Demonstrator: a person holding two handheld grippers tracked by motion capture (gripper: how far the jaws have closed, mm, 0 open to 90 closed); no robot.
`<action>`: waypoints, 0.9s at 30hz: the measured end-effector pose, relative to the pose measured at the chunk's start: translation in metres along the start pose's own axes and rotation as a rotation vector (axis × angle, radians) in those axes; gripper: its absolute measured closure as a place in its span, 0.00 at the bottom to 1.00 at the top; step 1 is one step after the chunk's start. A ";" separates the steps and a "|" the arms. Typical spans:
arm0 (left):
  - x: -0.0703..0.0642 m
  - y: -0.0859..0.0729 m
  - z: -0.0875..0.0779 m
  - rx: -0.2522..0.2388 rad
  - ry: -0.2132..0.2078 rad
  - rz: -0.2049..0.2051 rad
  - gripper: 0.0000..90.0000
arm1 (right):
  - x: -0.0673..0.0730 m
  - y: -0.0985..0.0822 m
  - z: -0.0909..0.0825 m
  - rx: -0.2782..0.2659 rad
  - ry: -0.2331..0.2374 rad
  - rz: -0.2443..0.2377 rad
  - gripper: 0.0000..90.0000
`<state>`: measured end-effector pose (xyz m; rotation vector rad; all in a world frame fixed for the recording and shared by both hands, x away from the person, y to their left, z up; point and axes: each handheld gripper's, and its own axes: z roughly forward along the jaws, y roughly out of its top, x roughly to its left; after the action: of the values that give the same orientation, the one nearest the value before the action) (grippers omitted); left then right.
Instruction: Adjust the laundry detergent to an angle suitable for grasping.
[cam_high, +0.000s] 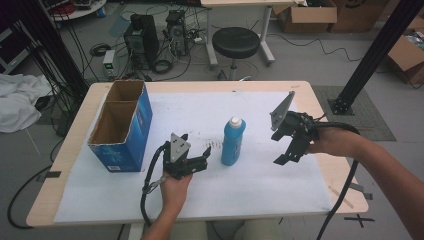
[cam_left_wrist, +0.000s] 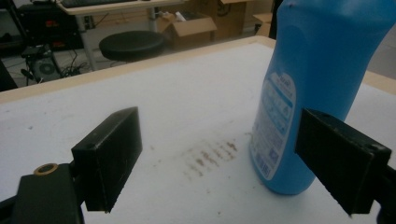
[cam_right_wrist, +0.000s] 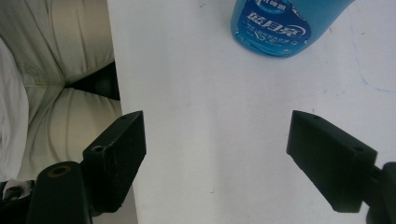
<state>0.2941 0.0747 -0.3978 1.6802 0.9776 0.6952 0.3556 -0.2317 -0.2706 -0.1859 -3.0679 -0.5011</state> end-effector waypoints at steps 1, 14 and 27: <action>-0.002 0.000 0.000 -0.008 0.002 -0.007 0.18 | 0.000 0.000 0.000 0.000 -0.001 0.000 0.22; -0.023 -0.005 0.004 -0.054 0.009 -0.047 0.18 | 0.000 0.001 0.000 -0.001 0.000 0.002 0.22; -0.052 -0.005 0.014 -0.063 0.010 -0.049 0.18 | -0.001 0.002 0.000 -0.003 0.003 -0.002 0.22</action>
<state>0.2783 0.0233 -0.4064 1.5946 0.9904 0.6958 0.3564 -0.2301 -0.2706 -0.1824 -3.0645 -0.5056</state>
